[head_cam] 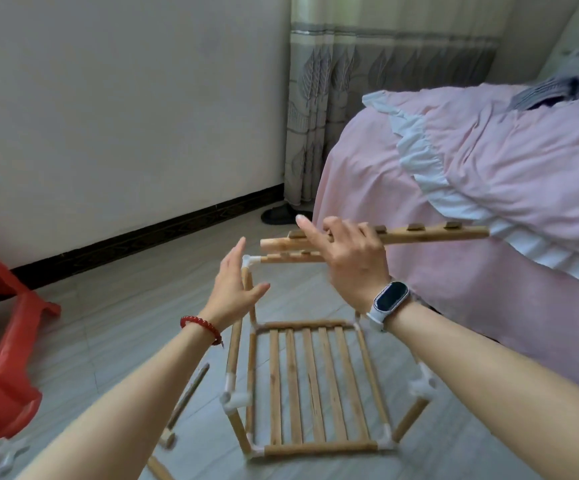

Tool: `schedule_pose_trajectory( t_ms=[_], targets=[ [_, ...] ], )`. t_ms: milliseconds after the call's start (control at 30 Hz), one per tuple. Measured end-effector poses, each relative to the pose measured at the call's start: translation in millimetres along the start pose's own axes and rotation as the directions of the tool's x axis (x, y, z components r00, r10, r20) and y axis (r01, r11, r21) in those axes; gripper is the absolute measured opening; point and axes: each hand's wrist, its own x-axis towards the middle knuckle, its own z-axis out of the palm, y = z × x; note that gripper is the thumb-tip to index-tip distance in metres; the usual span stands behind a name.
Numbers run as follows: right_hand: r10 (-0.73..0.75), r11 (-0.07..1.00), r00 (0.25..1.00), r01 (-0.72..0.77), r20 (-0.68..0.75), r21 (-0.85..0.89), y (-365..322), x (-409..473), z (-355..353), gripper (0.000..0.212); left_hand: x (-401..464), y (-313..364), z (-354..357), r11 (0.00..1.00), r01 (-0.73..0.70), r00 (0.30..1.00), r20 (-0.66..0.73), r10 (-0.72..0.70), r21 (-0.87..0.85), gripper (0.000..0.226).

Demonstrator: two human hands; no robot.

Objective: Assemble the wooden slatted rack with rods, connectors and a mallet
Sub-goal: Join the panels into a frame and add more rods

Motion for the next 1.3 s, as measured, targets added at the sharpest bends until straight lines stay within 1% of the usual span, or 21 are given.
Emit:
schedule_pose_trajectory(
  t_ms=[100, 200, 300, 367, 467, 567, 600, 667, 700, 733, 800, 833, 900, 933, 967, 1000, 1067, 1133, 1167, 1233, 1300],
  targets=[
    [0.054, 0.998, 0.979, -0.061, -0.195, -0.026, 32, 52, -11, 0.053, 22, 41, -10, 0.991, -0.134, 0.991, -0.024, 0.133, -0.009, 0.084],
    [0.082, 0.996, 0.95, -0.087, -0.301, -0.003, 47, 88, -27, 0.053, 33, 68, -11, 0.97, -0.238, 0.97, -0.045, 0.24, 0.047, 0.052],
    [0.158, 0.987, 0.923, -0.147, -0.352, 0.06, 57, 113, -39, 0.051, 30, 88, -8, 0.964, -0.242, 0.966, -0.117, 0.229, -0.112, 0.008],
    [0.188, 0.982, 0.93, -0.176, -0.314, 0.067, 62, 113, -38, 0.053, 26, 97, -6, 0.95, -0.231, 0.968, -0.144, 0.203, -0.209, 0.012],
    [0.199, 0.978, 0.976, -0.191, -0.093, 0.087, 53, 69, -29, 0.051, 19, 92, 2, 0.932, -0.15, 0.987, -0.1, 0.124, -0.329, 0.015],
    [0.133, 0.945, 0.97, -0.187, 0.206, 0.27, 22, -4, -26, 0.047, 15, 67, 8, 0.87, 0.056, 0.99, -0.083, -0.111, -0.49, 0.02],
    [0.055, 0.921, 0.925, -0.193, 0.376, 0.339, 9, -24, -31, 0.052, 16, 58, 9, 0.813, 0.134, 0.978, -0.055, -0.2, -0.567, 0.022],
    [-0.149, 0.895, 0.716, -0.195, 0.682, 0.401, -9, -53, -37, 0.066, 18, 42, 12, 0.663, 0.27, 0.939, 0.039, -0.342, -0.699, 0.026],
    [-0.251, 0.902, 0.607, -0.135, 0.754, 0.41, -16, -66, -36, 0.07, 18, 33, 15, 0.593, 0.326, 0.917, 0.093, -0.389, -0.736, 0.029],
    [-0.325, 0.91, 0.584, -0.022, 0.744, 0.415, -21, -76, -36, 0.072, 18, 26, 18, 0.544, 0.371, 0.898, 0.142, -0.417, -0.753, 0.03],
    [-0.411, 0.906, 0.64, 0.208, 0.649, 0.368, -29, -92, -30, 0.072, 17, 15, 27, 0.503, 0.445, 0.87, 0.226, -0.437, -0.741, 0.032],
    [-0.41, 0.91, 0.68, 0.26, 0.608, 0.323, -33, -96, -27, 0.072, 18, 11, 32, 0.492, 0.48, 0.856, 0.264, -0.444, -0.726, 0.032],
    [-0.464, 0.883, 0.669, 0.299, 0.581, 0.361, -41, -110, -14, 0.069, 19, 8, 40, 0.498, 0.531, 0.835, 0.322, -0.446, -0.686, 0.032],
    [-0.486, 0.868, 0.631, 0.269, 0.604, 0.417, -46, -115, -9, 0.068, 21, 6, 45, 0.516, 0.544, 0.83, 0.336, -0.445, -0.662, 0.032],
    [-0.49, 0.864, 0.63, 0.258, 0.603, 0.433, -50, -120, -3, 0.069, 25, 5, 49, 0.549, 0.552, 0.828, 0.336, -0.449, -0.627, 0.032],
    [-0.481, 0.867, 0.675, 0.274, 0.56, 0.415, -54, -128, 3, 0.071, 27, 5, 52, 0.589, 0.56, 0.826, 0.332, -0.456, -0.582, 0.031],
    [-0.418, 0.896, 0.741, 0.238, 0.526, 0.376, -59, -136, 13, 0.07, 30, 3, 56, 0.738, 0.533, 0.845, 0.298, -0.444, -0.413, 0.028],
    [-0.352, 0.917, 0.806, 0.194, 0.476, 0.35, -59, -140, 21, 0.055, 23, -3, 53, 0.911, 0.385, 0.911, 0.218, -0.351, -0.145, 0.022],
    [-0.346, 0.918, 0.821, 0.195, 0.455, 0.346, -57, -138, 26, 0.047, 16, -11, 50, 0.949, 0.312, 0.942, 0.148, -0.302, -0.046, 0.018],
    [-0.341, 0.924, 0.823, 0.203, 0.454, 0.325, -54, -137, 35, 0.04, 0, -34, 40, 0.952, 0.299, 0.953, 0.02, -0.301, 0.064, 0.023],
    [-0.335, 0.93, 0.834, 0.216, 0.438, 0.299, -52, -138, 41, 0.035, -16, -59, 33, 0.887, 0.454, 0.889, 0.021, -0.457, 0.081, 0.041]
  ],
)
